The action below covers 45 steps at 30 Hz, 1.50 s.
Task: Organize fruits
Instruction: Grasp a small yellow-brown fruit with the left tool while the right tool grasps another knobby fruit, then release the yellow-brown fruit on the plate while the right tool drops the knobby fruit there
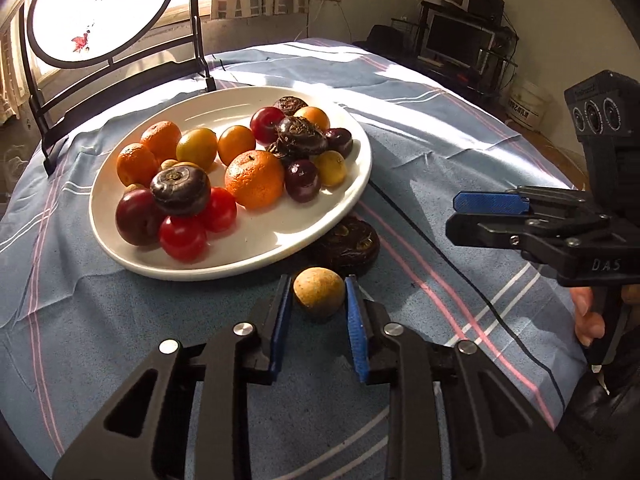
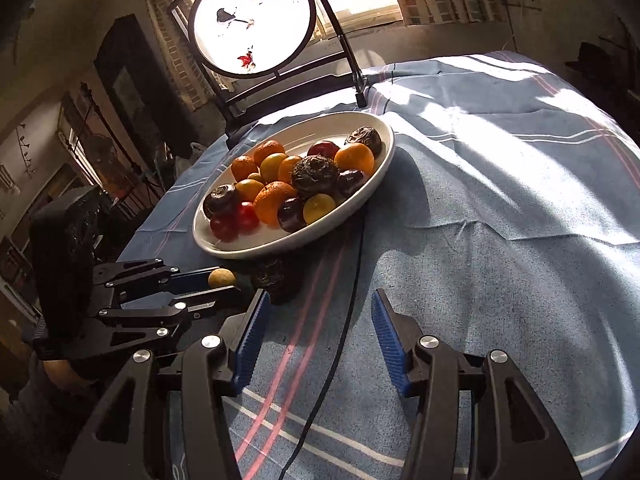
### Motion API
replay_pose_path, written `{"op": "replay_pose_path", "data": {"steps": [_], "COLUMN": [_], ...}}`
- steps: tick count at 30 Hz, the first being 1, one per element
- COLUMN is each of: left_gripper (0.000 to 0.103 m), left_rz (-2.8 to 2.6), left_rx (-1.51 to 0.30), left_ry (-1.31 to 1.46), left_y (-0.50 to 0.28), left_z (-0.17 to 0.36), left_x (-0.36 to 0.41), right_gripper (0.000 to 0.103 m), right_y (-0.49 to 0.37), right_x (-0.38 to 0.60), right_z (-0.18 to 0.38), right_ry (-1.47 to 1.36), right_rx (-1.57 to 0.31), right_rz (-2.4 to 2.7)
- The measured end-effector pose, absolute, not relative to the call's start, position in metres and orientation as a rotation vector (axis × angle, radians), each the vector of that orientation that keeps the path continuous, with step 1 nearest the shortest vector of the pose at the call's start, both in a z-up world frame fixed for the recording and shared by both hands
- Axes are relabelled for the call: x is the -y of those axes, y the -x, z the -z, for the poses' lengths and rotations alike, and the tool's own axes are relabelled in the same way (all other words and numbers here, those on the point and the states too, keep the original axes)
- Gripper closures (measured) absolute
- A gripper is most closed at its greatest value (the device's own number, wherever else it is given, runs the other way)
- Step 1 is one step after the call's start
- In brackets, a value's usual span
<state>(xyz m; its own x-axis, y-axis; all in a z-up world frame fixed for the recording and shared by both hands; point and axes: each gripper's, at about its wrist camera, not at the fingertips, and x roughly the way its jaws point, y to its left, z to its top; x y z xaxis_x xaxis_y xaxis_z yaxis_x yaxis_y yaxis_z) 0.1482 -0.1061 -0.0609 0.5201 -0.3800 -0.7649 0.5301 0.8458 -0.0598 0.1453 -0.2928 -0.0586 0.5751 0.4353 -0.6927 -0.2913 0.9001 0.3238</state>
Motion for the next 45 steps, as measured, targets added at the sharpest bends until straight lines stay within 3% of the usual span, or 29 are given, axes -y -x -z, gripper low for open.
{"op": "replay_pose_path", "data": {"steps": [11, 13, 20, 27, 34, 35, 36, 39, 40, 41, 42, 43, 45], "left_gripper": [0.077, 0.077, 0.077, 0.077, 0.075, 0.057, 0.032, 0.009, 0.006, 0.005, 0.005, 0.005, 0.005], "left_rz": [0.491, 0.481, 0.479, 0.479, 0.419, 0.402, 0.374, 0.309, 0.295, 0.271, 0.262, 0.263, 0.257], "left_rx": [-0.778, -0.778, -0.766, -0.754, -0.811, -0.827, -0.833, -0.806, -0.809, -0.811, -0.812, -0.816, -0.836], "left_ry": [-0.081, -0.063, -0.013, -0.011, -0.008, -0.004, -0.007, -0.004, -0.011, -0.020, -0.019, -0.011, 0.009], "left_y": [-0.097, -0.096, -0.100, -0.156, -0.241, -0.250, -0.255, -0.247, -0.242, -0.235, -0.226, -0.216, -0.194], "left_z": [0.035, 0.035, 0.035, 0.012, 0.010, 0.013, 0.015, 0.014, 0.014, 0.015, 0.015, 0.016, 0.020], "left_x": [0.042, 0.035, 0.022, 0.040, 0.066, 0.066, 0.065, 0.054, 0.051, 0.048, 0.044, 0.041, 0.035], "right_gripper": [0.051, 0.063, 0.063, 0.063, 0.059, 0.045, 0.042, 0.036, 0.029, 0.015, 0.009, 0.004, 0.004], "right_y": [-0.191, -0.190, -0.155, -0.194, -0.266, -0.270, -0.268, -0.252, -0.242, -0.231, -0.219, -0.206, -0.183], "right_x": [0.213, 0.213, 0.242, 0.259, 0.232, 0.231, 0.232, 0.238, 0.241, 0.244, 0.248, 0.252, 0.260], "right_z": [0.077, 0.075, 0.049, -0.002, -0.004, -0.004, -0.006, -0.012, -0.014, -0.015, -0.016, -0.016, -0.015], "right_ry": [0.074, 0.059, -0.039, -0.097, -0.089, -0.089, -0.092, -0.102, -0.098, -0.091, -0.084, -0.079, -0.065], "right_rx": [-0.985, -0.983, -0.923, -0.806, -0.807, -0.801, -0.785, -0.766, -0.757, -0.742, -0.725, -0.709, -0.701], "right_rz": [-0.419, -0.409, -0.450, -0.438, -0.396, -0.382, -0.368, -0.381, -0.376, -0.364, -0.355, -0.349, -0.350]}}
